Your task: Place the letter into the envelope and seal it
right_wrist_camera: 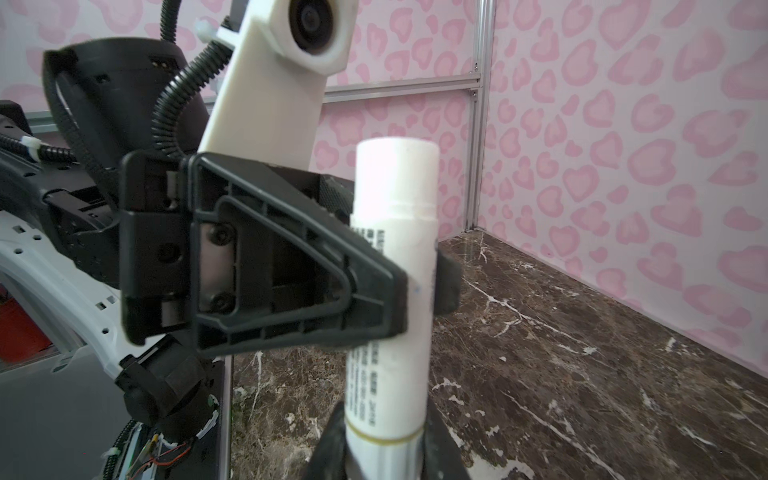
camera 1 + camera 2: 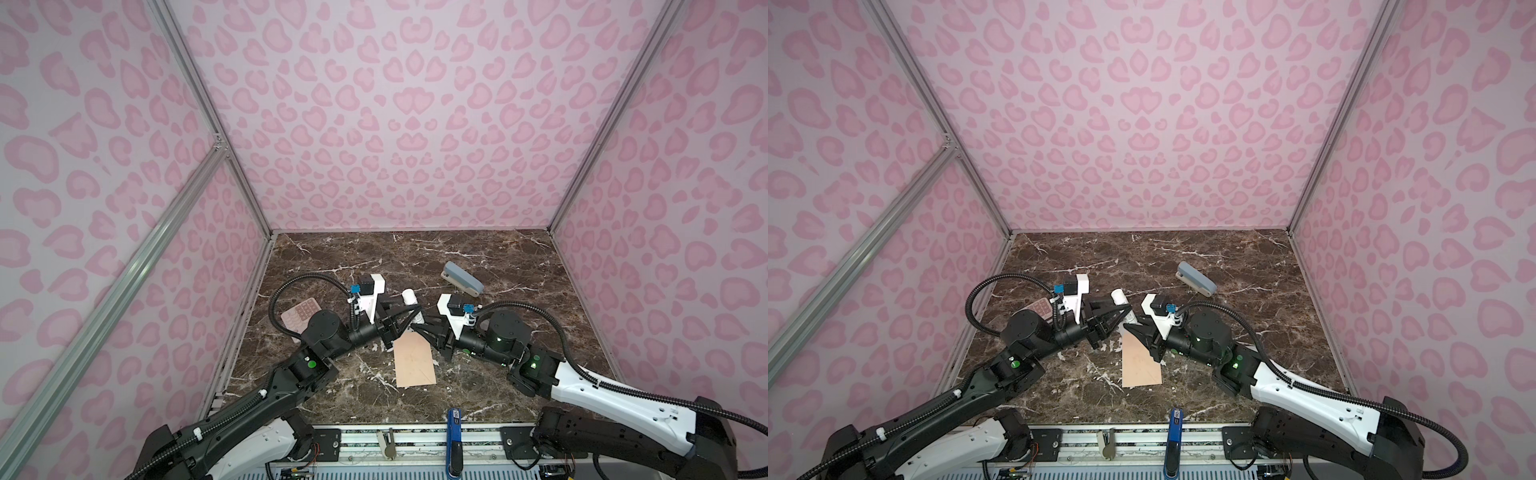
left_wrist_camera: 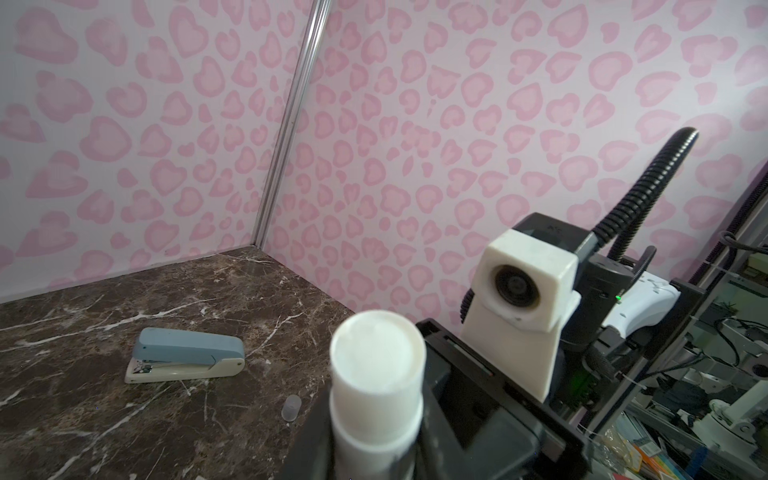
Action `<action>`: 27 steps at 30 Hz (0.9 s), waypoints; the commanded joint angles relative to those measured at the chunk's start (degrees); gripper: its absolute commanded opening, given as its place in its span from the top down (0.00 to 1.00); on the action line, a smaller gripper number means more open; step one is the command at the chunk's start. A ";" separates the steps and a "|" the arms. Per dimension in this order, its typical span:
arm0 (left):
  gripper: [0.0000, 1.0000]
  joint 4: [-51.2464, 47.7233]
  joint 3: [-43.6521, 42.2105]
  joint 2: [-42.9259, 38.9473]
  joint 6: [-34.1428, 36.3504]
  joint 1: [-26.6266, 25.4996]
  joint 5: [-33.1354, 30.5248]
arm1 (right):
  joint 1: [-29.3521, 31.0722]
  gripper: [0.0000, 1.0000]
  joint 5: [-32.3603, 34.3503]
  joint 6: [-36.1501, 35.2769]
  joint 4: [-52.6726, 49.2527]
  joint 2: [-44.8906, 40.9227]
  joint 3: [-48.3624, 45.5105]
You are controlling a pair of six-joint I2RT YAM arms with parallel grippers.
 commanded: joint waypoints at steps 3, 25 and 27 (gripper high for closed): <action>0.96 1.43 -0.15 -0.15 0.42 -0.18 -4.09 | 3.77 0.83 14.86 -4.40 3.85 1.20 0.17; 0.96 3.56 -2.58 1.19 2.49 -4.64 -22.54 | 18.58 0.84 50.95 -16.27 17.03 13.05 4.24; 0.96 3.73 -2.61 1.31 2.90 -5.18 -24.29 | 19.64 0.84 53.16 -17.22 17.36 14.59 5.23</action>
